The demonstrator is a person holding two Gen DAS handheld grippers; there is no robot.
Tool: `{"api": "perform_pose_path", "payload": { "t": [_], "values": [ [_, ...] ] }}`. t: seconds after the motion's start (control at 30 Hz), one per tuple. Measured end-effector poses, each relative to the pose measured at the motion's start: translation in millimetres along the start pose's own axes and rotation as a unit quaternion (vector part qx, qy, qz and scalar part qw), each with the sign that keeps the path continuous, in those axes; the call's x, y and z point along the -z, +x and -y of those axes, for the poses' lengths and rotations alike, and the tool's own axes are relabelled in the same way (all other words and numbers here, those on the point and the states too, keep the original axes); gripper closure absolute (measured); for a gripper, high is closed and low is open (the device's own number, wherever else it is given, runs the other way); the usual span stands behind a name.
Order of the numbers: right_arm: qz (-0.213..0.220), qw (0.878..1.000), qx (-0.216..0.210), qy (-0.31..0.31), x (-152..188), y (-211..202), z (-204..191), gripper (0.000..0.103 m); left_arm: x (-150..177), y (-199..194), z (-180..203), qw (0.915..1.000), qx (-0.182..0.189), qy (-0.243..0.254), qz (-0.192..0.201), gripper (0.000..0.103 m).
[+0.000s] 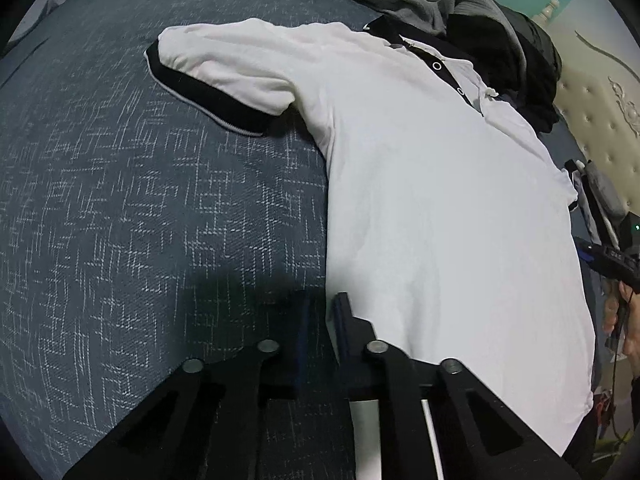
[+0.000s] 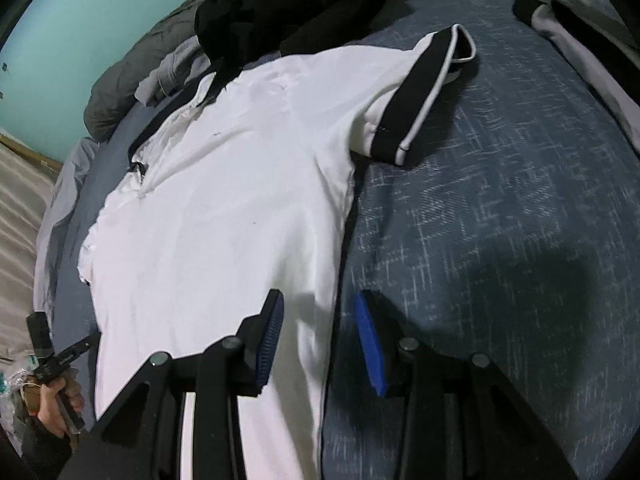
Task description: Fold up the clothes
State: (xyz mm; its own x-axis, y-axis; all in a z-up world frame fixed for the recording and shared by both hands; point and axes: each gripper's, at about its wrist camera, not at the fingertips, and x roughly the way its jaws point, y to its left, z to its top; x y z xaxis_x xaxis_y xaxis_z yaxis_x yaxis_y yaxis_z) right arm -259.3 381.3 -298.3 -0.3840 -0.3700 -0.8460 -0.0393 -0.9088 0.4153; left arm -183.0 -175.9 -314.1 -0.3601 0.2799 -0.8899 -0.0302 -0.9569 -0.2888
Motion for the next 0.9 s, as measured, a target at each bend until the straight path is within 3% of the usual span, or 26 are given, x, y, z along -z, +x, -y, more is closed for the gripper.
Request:
{"api": "perform_pose_path", "payload": {
  "t": [0.07,0.13,0.23,0.63,0.8,0.9],
  "values": [
    [0.002,1.000,0.008,-0.006,0,3,0,0.086,1,0,3,1.0000,0.000,0.007,0.001,0.101],
    [0.005,1.000,0.017,-0.010,-1,4,0,0.095,1,0,5,0.9999,-0.004,0.015,0.003,0.102],
    [0.008,0.999,0.034,-0.030,-2,0,-2,0.098,2,-2,8,0.9997,-0.007,0.021,0.009,0.102],
    [0.019,0.994,0.091,-0.049,-15,-10,3,0.100,0,-8,-7,0.9996,-0.024,0.003,0.014,0.102],
    [0.015,0.997,0.067,-0.035,-12,-5,4,0.098,2,-7,-8,0.9996,-0.026,0.003,0.009,0.102],
    [0.024,0.999,0.041,-0.015,-1,-16,12,0.084,3,-11,-10,0.9998,-0.020,0.002,0.009,0.102]
  ]
}}
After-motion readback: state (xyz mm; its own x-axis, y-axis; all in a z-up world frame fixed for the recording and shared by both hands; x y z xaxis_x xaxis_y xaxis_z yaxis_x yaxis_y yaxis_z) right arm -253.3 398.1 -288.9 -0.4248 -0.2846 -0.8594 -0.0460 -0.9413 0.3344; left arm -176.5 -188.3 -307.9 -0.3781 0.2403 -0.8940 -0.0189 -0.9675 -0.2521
